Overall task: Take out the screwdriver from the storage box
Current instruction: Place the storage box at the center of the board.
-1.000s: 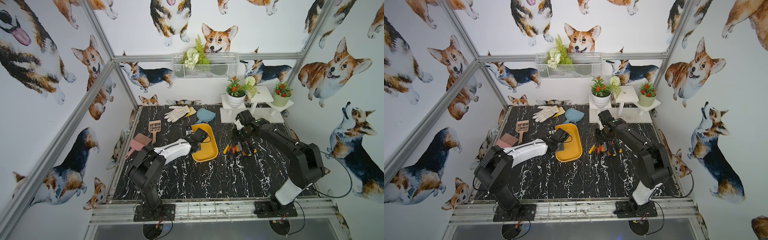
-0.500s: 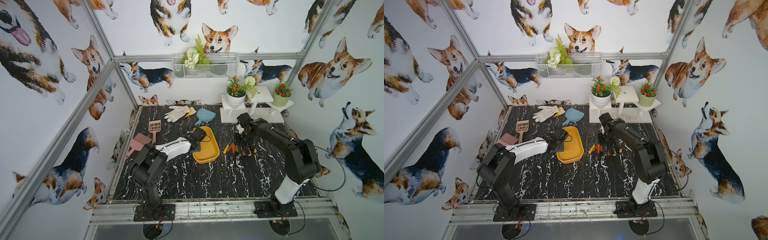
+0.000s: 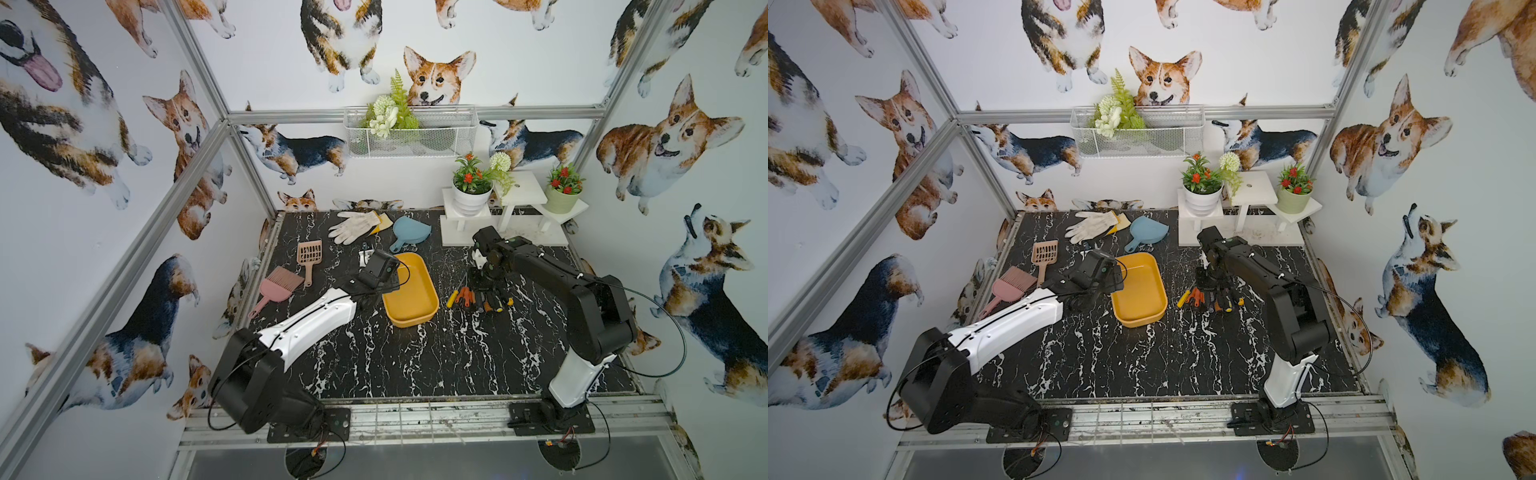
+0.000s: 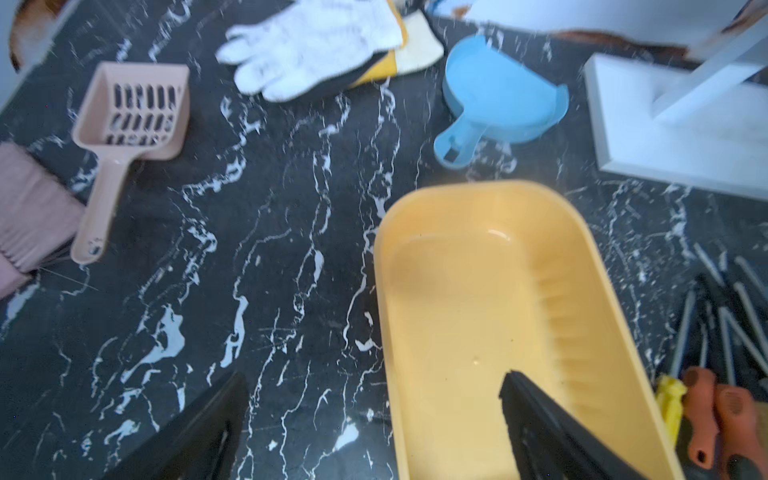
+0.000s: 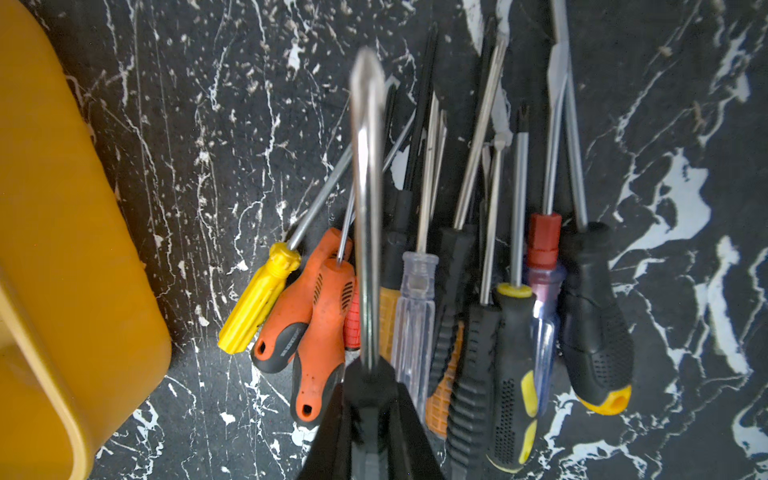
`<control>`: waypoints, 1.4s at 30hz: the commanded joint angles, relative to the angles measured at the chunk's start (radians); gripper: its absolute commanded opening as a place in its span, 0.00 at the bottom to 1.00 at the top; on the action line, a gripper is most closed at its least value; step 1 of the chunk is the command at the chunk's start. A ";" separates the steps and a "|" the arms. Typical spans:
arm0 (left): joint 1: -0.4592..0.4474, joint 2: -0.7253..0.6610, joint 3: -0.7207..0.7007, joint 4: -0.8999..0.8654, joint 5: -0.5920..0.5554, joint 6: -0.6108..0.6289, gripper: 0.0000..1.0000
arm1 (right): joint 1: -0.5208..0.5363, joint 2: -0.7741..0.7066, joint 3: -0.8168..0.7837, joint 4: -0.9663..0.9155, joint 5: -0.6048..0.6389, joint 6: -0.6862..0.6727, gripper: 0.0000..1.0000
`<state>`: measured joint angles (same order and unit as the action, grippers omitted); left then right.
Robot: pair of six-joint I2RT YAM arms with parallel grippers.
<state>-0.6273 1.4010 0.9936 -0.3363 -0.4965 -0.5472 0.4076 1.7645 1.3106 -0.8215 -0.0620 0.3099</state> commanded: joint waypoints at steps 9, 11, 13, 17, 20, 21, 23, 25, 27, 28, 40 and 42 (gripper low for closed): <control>0.141 -0.183 -0.111 -0.014 -0.086 0.025 1.00 | 0.001 0.046 0.015 0.014 -0.024 0.002 0.05; 0.187 -0.208 -0.130 -0.020 -0.056 0.026 1.00 | 0.001 0.049 0.016 0.013 -0.023 0.003 0.08; 0.223 -0.238 -0.181 -0.024 -0.044 0.032 1.00 | 0.001 0.049 0.015 0.014 -0.020 0.001 0.10; 0.274 -0.298 -0.222 -0.023 -0.048 0.052 1.00 | 0.002 0.053 0.016 0.013 -0.018 0.000 0.19; 0.308 -0.339 -0.247 -0.020 -0.042 0.058 1.00 | 0.001 0.056 0.019 0.011 -0.017 0.000 0.27; 0.318 -0.351 -0.257 -0.017 -0.038 0.059 1.00 | 0.002 0.058 0.021 0.011 -0.016 0.000 0.30; 0.339 -0.367 -0.275 -0.014 -0.035 0.060 1.00 | 0.001 0.058 0.024 0.009 -0.016 0.000 0.35; 0.370 -0.373 -0.286 -0.011 -0.012 0.059 1.00 | 0.000 0.054 0.027 0.007 -0.012 0.000 0.39; 0.400 -0.368 -0.289 -0.018 0.012 0.053 1.00 | 0.001 0.050 0.026 0.007 -0.008 -0.002 0.40; 0.415 -0.364 -0.291 -0.021 0.019 0.051 1.00 | 0.001 0.048 0.028 0.005 -0.005 -0.002 0.41; 0.476 -0.348 -0.338 0.038 0.026 0.105 1.00 | 0.002 -0.079 -0.019 0.078 0.002 -0.023 0.46; 0.485 -0.350 -0.347 0.054 0.010 0.117 1.00 | 0.002 -0.134 -0.042 0.111 0.021 -0.033 0.50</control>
<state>-0.1505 1.0519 0.6533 -0.3252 -0.4648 -0.4606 0.4076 1.6802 1.2854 -0.7685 -0.0711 0.3046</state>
